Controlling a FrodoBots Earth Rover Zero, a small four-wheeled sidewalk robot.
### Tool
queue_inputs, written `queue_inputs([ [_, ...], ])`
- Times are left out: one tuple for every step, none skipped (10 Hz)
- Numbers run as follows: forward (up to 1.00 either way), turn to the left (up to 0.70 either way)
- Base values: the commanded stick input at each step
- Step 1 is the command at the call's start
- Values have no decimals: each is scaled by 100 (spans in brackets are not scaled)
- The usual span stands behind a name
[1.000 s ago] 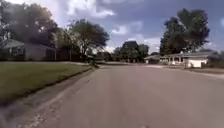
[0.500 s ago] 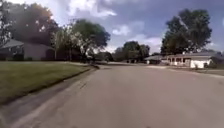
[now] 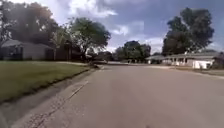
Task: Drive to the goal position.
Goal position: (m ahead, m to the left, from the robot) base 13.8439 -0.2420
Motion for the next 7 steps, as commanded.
queue_inputs([
  [100, 0],
  [100, 0],
  [100, 0],
  [100, 0],
  [100, 0],
  [100, 0],
  [100, 0],
])
